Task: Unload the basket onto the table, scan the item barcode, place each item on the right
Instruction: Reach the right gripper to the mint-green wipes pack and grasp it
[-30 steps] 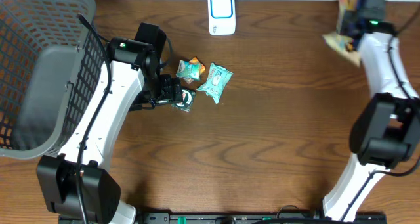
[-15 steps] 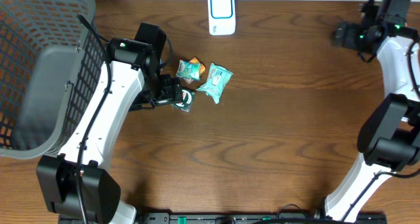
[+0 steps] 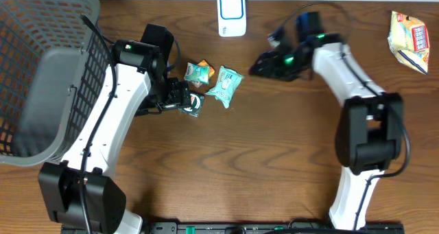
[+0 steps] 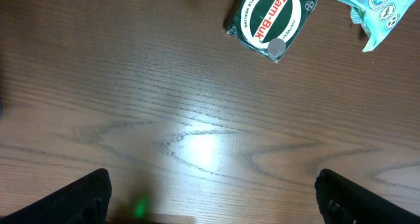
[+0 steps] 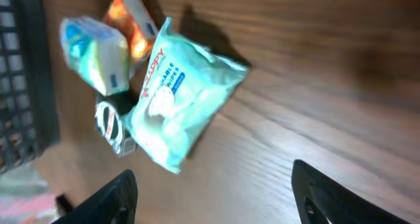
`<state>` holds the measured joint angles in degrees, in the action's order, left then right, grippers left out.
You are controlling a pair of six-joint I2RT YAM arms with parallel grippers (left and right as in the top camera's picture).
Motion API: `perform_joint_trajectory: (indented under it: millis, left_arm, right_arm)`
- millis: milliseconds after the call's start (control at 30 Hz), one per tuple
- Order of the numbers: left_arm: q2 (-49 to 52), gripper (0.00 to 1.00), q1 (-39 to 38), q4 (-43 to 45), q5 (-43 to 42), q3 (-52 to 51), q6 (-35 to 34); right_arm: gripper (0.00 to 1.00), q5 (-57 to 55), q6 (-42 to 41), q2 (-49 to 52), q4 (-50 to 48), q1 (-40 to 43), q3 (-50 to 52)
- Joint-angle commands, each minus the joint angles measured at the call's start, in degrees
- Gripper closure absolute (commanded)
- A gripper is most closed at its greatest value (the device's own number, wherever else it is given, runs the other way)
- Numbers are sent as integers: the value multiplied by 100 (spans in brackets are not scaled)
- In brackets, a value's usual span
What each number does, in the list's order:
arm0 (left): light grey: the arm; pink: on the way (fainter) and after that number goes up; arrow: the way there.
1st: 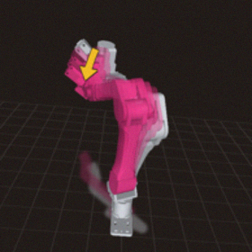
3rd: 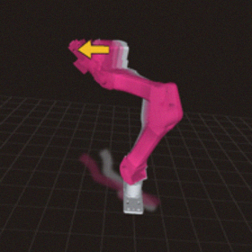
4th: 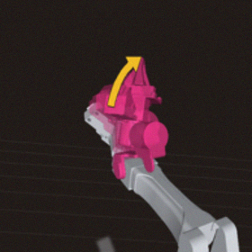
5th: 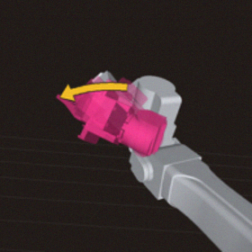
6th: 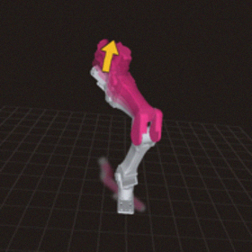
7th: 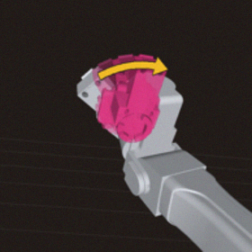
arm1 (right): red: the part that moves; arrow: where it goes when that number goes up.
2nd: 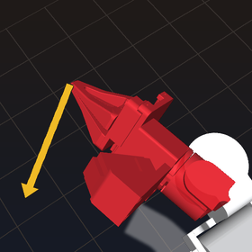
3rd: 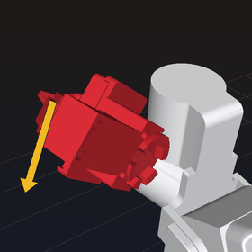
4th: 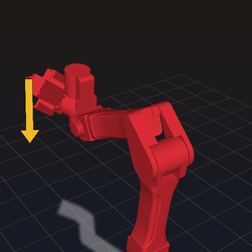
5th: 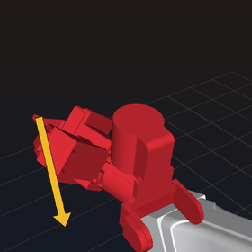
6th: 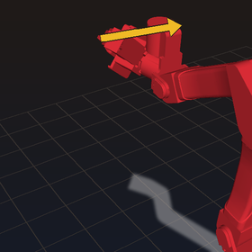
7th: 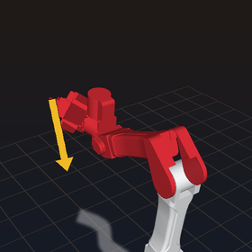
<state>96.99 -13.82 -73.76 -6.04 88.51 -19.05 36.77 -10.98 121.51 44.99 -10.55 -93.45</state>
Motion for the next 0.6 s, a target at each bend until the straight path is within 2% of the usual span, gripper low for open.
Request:
perform_joint_trajectory:
  millis: [0,233,400,433,567]
  left_arm:
    - [22,2,0,-37,11,61,37]
    - [22,2,0,-37,11,61,37]
    - [22,2,0,-37,11,61,37]
    - [22,3,0,-37,11,61,37]
    - [22,2,0,-37,11,61,37]
  right_arm:
    - [33,-496,-1021,28,-293,-459,195]
    - [45,-1674,-2358,33,-1091,-1217,564]
    - [51,-2898,-2522,33,-1043,-1617,627]
    - [51,-3521,-2522,33,-918,-1716,627]
    - [51,-4478,-2522,11,-533,-1746,619]
